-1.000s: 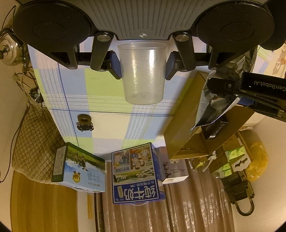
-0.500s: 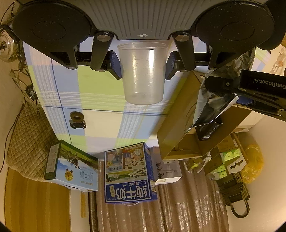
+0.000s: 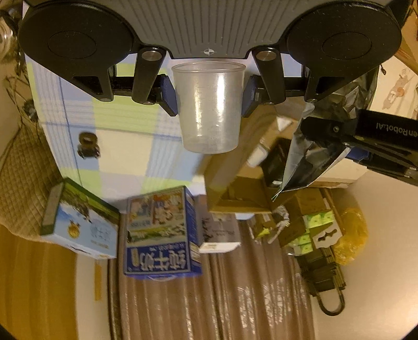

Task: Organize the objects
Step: 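Lift and carry the foil bag and clear cup toward the cardboard box, then lower the foil bag into the box and open the left tool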

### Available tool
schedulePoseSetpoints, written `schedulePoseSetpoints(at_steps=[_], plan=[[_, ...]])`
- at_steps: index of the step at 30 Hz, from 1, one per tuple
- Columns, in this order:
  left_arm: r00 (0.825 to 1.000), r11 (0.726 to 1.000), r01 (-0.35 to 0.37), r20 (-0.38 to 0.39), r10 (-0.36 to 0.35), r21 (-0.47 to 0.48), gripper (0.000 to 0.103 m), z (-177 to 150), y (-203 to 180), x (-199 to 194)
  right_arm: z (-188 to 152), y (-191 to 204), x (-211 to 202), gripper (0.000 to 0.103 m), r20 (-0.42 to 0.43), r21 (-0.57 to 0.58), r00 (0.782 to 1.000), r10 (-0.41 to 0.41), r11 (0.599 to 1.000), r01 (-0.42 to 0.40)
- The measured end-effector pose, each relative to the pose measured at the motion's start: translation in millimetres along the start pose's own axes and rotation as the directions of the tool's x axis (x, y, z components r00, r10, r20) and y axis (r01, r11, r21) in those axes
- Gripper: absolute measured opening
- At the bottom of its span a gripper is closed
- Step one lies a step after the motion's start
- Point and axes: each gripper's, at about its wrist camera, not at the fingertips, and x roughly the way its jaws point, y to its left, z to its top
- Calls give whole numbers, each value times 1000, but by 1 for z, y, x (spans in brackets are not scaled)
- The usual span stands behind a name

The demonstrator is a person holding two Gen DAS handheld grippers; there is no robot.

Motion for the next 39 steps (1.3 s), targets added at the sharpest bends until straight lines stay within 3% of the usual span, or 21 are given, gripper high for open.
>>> schedulePoseSetpoints(at_steps=[8,17,29,39], plan=[[997,998,-66,27,66,0,38,24,41,-21,26,29,16,49,14,-55,999,43,998,-42],[991,991,-132,14,132,-26,38,44,89,-16,54,45,46,49,3,-61,997,73,995,-73],[988,988,-155,-27,155,-18,38,56,128,16,66,61,90,49,-36,-58,994,99,993,-101],[987,988,-152,-53,150,-32,31,56,150,39,71,68,116,49,-57,-57,994,99,993,-102]])
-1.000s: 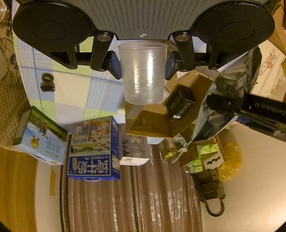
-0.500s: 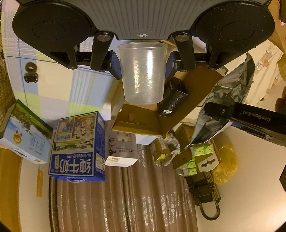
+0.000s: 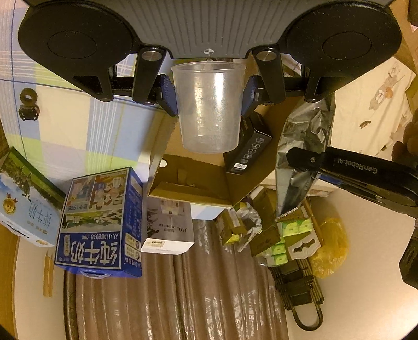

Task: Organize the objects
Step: 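Lower the foil bag into the box and open the left tool, then lower the clear cup into the box and open the right tool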

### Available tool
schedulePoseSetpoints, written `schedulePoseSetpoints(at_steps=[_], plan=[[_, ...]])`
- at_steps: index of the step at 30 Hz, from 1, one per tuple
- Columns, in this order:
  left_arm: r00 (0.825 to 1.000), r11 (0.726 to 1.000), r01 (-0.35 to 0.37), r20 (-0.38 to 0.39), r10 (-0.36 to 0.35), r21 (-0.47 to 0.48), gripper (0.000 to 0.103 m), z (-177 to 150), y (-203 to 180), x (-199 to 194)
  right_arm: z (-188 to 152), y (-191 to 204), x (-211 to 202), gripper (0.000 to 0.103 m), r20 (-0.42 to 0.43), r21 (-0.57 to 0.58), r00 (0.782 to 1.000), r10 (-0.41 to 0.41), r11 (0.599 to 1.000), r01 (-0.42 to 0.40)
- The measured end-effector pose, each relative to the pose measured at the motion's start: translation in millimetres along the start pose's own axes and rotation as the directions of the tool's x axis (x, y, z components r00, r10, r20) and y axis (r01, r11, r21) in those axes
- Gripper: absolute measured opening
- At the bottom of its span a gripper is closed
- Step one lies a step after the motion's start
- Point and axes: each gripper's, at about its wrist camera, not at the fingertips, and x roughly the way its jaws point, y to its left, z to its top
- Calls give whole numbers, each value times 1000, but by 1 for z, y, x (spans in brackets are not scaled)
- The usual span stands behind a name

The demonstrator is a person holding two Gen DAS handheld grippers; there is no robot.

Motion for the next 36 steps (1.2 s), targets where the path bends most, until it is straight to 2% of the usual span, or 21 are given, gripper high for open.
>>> schedulePoseSetpoints(at_steps=[7,9,11,13,36], plan=[[1000,1000,-3,13,4,-24,23,3,11,9,4,0,8,49,-2,5,1000,-2,1000,2],[999,999,-25,28,26,-36,24,7,15,10,5,-1,11,49,-4,8,1000,-4,1000,4],[998,998,-39,42,41,-58,26,9,21,10,5,-2,13,49,-7,14,1000,-5,1000,5],[998,997,-34,52,38,-73,34,9,25,8,5,-4,15,49,-9,19,1000,-3,1000,3],[1000,996,-23,-3,23,-89,44,-31,23,20,4,1,28,49,-28,56,1000,12,998,-10]])
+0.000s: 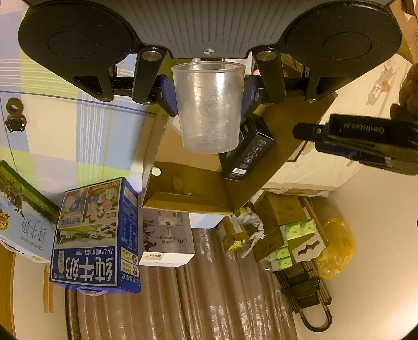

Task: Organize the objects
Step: 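Lower the clear cup into the box and open the right tool, then withdraw both tools from the box toward the toy car and ring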

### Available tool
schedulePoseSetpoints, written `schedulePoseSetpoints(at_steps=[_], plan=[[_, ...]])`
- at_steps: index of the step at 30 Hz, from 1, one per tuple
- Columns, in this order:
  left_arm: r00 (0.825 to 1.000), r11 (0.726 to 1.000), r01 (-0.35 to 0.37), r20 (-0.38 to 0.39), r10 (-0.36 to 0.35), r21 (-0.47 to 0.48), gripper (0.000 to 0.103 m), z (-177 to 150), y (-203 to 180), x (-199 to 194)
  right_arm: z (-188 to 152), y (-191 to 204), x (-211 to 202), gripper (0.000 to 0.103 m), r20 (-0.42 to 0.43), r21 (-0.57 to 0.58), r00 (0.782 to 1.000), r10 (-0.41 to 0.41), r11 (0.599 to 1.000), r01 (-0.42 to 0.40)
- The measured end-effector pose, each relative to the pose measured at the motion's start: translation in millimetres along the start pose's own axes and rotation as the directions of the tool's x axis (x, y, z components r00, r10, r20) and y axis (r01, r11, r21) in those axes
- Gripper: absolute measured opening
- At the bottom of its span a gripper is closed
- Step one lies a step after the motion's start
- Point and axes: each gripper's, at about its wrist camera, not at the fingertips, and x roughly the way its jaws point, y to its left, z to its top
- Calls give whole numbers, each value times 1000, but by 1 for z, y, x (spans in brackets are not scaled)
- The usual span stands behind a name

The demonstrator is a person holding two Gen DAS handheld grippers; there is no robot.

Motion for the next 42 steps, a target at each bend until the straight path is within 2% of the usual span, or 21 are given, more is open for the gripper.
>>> schedulePoseSetpoints(at_steps=[8,13,19,20,21,22,24,26,42], plan=[[1000,1000,-11,-2,11,-2,52,-4,5,1,2,4,4,49,-2,13,1000,5,1000,-5],[1000,1000,-17,-1,17,-12,65,-6,9,1,6,1,8,49,-2,40,1000,19,999,-19],[1000,1000,-18,-2,18,-20,72,-8,12,4,13,-5,13,50,27,104,998,50,993,-52],[1000,1000,-20,-2,20,-21,74,-9,13,4,13,-7,14,53,43,119,996,72,990,-77],[1000,1000,-21,-1,21,-22,76,-10,13,4,14,-9,13,65,62,131,995,75,988,-82],[1000,1000,-21,0,21,-21,77,-11,13,3,15,-10,11,70,82,139,995,65,987,-75],[1000,1000,-21,1,21,-22,83,-10,13,3,15,-14,7,72,112,161,992,60,984,-77],[1000,999,-23,8,23,-22,84,-13,13,1,15,-19,4,72,106,186,992,61,979,-80],[998,998,-24,55,27,-54,98,-47,-15,-23,-34,-43,-34,72,49,268,999,8,963,-21]])
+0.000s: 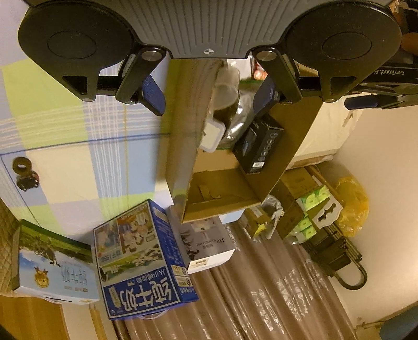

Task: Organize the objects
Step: 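Withdraw both tools from the box toward the toy car and ring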

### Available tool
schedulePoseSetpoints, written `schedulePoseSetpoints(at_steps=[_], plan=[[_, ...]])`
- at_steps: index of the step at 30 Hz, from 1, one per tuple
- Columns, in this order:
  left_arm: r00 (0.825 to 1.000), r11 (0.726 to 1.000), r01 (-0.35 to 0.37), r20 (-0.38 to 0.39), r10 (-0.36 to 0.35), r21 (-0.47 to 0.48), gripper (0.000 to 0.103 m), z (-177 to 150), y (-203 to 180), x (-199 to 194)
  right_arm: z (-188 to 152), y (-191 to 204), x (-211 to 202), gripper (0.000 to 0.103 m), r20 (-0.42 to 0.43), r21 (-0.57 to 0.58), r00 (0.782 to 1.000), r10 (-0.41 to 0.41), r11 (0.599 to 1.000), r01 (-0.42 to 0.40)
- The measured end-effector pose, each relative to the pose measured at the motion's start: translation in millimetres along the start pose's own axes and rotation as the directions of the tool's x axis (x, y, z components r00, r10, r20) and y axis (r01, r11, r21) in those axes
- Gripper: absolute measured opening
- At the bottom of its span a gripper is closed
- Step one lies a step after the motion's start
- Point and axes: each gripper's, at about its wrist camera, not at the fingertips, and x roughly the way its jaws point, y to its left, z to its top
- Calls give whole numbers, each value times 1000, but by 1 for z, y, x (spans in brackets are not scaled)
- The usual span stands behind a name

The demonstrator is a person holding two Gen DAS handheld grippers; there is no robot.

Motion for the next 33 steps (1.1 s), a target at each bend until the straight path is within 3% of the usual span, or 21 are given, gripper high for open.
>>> schedulePoseSetpoints(at_steps=[12,28,33], plan=[[999,999,-10,48,12,-34,102,-20,-18,-34,-23,-2,-43,72,2,-28,1000,-25,999,25],[985,997,-75,156,70,25,102,-48,-66,-72,-47,-17,-93,72,23,-85,995,-95,992,97],[986,999,-41,164,35,34,102,-53,-86,-73,-56,-32,-109,72,28,-81,992,-121,989,123]])
